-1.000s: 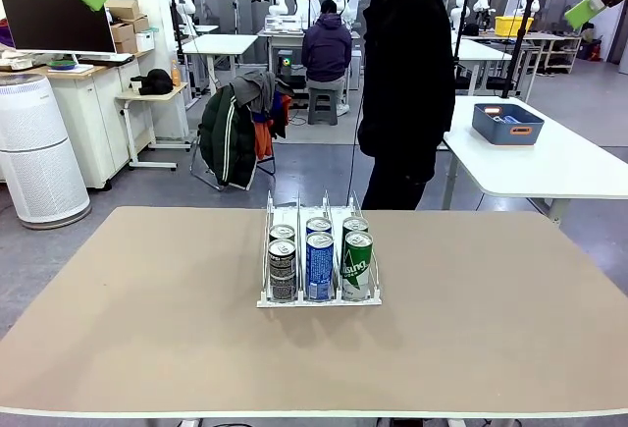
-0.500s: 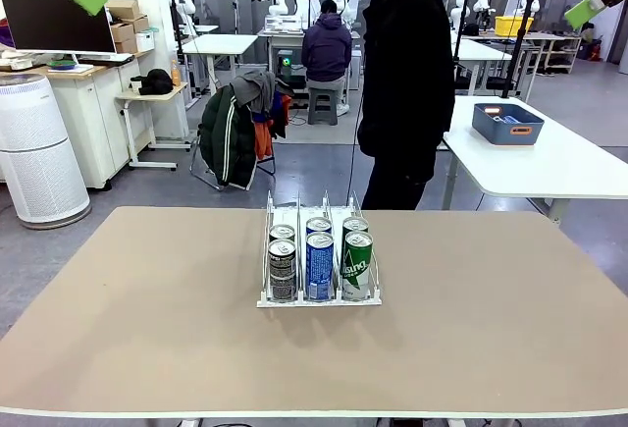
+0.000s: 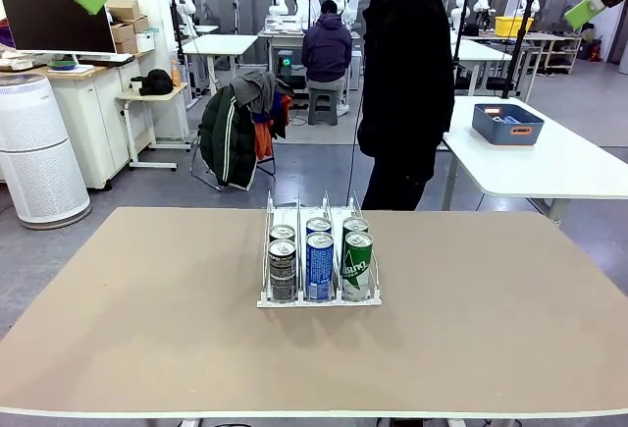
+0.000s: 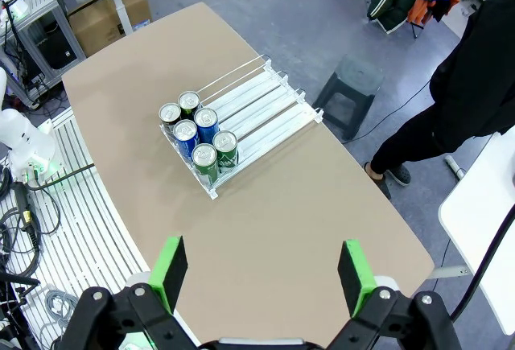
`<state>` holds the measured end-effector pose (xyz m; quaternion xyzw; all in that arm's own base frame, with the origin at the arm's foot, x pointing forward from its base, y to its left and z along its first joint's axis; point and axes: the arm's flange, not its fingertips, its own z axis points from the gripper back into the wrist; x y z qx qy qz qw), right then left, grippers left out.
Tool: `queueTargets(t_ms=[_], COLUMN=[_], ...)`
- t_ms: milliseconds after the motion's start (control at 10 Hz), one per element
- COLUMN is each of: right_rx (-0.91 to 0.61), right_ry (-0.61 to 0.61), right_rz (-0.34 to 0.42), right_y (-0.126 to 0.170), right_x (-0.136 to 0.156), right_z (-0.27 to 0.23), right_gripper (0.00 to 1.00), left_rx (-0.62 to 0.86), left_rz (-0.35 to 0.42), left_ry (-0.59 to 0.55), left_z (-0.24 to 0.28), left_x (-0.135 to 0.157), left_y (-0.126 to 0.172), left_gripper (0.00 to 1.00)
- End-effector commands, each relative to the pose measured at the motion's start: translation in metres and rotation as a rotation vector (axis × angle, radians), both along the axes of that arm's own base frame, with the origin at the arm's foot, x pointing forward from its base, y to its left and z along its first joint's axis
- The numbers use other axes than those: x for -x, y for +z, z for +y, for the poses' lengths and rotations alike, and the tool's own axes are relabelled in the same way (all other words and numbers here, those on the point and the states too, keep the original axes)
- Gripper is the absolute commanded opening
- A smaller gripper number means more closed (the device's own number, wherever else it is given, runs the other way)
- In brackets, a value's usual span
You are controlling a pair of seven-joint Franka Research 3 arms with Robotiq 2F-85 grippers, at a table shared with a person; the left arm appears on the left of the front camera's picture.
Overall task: Fill the beverage cans into the dispenser.
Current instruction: Pick up the Sprite handed by the human.
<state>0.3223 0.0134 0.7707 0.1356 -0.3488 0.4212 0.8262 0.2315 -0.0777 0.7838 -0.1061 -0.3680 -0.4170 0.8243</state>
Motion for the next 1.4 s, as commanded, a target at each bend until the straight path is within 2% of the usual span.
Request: queueTargets(t_ms=[0, 1300], right_rx=[0.000, 0.000], right_ry=[-0.001, -0.001], right_rz=[-0.001, -0.001], right_y=[0.0000, 0.0000], right_x=[0.0003, 0.0003], right_z=[0.0002, 0.0002], right_gripper=[1.00, 1.00], left_rx=[0.011, 0.011], left_rz=[0.001, 0.001], left_ry=[0.008, 0.008], left_z=[-0.0008, -0.0008], left_x=[-0.0001, -0.0001], left_y=[0.0005, 0.0005], left_gripper=[1.00, 1.00])
